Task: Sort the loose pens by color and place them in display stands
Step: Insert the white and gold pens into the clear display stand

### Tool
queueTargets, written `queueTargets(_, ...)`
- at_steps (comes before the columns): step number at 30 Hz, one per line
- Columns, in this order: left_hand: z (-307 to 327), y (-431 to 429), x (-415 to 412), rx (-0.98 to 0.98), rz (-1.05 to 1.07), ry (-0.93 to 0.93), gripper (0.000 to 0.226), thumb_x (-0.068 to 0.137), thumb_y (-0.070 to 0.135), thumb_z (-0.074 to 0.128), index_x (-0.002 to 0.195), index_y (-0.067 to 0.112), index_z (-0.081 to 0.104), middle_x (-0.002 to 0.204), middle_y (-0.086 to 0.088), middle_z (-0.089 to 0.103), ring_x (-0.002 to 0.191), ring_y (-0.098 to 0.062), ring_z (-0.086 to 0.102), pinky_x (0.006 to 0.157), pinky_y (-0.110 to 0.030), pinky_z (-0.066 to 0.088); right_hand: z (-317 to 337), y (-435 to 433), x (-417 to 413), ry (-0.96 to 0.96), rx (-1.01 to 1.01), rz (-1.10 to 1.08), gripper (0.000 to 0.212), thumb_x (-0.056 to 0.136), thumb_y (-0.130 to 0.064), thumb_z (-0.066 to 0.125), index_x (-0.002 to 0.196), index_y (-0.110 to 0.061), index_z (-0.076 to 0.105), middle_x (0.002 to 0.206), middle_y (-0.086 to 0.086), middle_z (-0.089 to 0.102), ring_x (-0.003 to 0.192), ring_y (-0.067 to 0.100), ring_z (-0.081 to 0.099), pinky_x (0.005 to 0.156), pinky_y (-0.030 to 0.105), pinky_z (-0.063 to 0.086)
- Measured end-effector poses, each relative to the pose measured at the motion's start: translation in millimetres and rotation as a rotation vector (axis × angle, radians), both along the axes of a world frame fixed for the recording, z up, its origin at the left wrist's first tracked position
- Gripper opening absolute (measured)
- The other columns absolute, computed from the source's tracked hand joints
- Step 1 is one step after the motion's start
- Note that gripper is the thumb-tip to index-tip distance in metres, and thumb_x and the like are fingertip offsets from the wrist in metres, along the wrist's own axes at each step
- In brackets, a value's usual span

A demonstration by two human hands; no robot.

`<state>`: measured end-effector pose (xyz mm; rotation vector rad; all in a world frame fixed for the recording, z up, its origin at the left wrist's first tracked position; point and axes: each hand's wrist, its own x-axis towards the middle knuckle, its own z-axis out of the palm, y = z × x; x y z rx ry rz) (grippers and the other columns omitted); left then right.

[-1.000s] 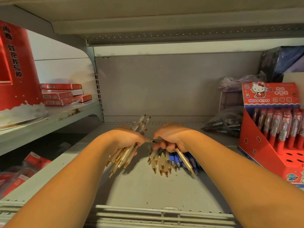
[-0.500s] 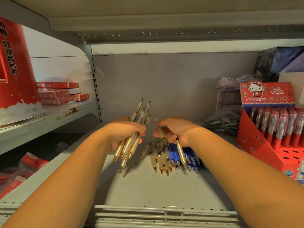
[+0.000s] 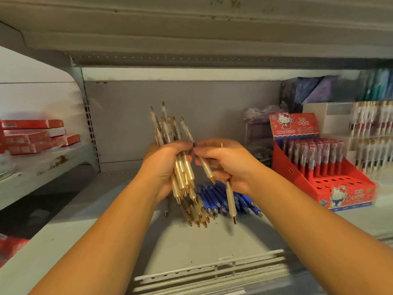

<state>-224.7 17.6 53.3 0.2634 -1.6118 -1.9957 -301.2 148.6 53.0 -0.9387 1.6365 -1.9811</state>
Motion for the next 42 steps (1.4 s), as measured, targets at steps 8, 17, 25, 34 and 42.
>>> queueTargets(8, 5.3, 51.7, -5.6, 0.054, -0.11, 0.167, 0.055, 0.071, 0.009, 0.081, 0.119, -0.004, 0.06, 0.08, -0.014, 0.072, 0.06, -0.024, 0.07, 0.052, -0.03, 0.054, 2.2, 60.1, 24.9, 0.208, 0.045, -0.237, 0.017, 0.082, -0.022, 0.077, 0.099, -0.018, 0.074, 0.093, 0.007, 0.076, 0.081, 0.019, 0.069, 0.036, 0.017, 0.029)
queueTargets(17, 4.6, 161.6, -25.2, 0.019, -0.297, 0.23, 0.008, 0.08, 0.005, 0.071, 0.083, 0.008, 0.063, 0.052, 0.001, 0.057, 0.044, -0.014, 0.057, 0.043, -0.028, 0.047, 5.7, 178.6, 7.2, -0.21, -0.359, -0.324, 0.016, 0.078, -0.003, 0.046, 0.069, -0.016, 0.045, 0.057, -0.002, 0.044, 0.042, 0.009, 0.03, 0.032, 0.017, 0.018)
queueTargets(25, -0.3, 296.8, -48.7, 0.072, -0.479, 0.276, 0.026, 0.077, 0.004, 0.07, 0.101, 0.003, 0.062, 0.059, -0.002, 0.058, 0.045, -0.014, 0.057, 0.044, -0.025, 0.048, 7.8, 324.2, -1.2, -0.164, -0.354, -0.308, 0.05, 0.064, 0.025, 0.024, 0.094, -0.006, 0.049, 0.073, 0.005, 0.039, 0.058, 0.012, 0.036, 0.052, 0.022, 0.031)
queueTargets(34, -17.5, 402.1, -81.2, 0.049, -0.446, 0.218, 0.058, 0.056, 0.018, 0.079, 0.108, 0.001, 0.063, 0.065, -0.003, 0.065, 0.052, -0.018, 0.063, 0.047, -0.029, 0.051, -12.6, 453.0, -43.8, -0.098, -0.372, -0.276, 0.027, 0.087, 0.016, 0.051, 0.105, 0.003, 0.065, 0.092, 0.012, 0.067, 0.084, 0.016, 0.07, 0.076, 0.021, 0.056)
queueTargets(42, -34.5, 427.2, -134.1, 0.014, -0.35, 0.201, 0.067, 0.058, 0.019, 0.078, 0.118, -0.004, 0.059, 0.062, 0.0, 0.067, 0.049, -0.015, 0.065, 0.044, -0.026, 0.051, -30.1, 496.8, -105.0, -0.058, -0.332, -0.275, 0.035, 0.07, -0.011, 0.074, 0.103, -0.003, 0.068, 0.093, 0.012, 0.075, 0.089, 0.028, 0.073, 0.071, 0.028, 0.058)
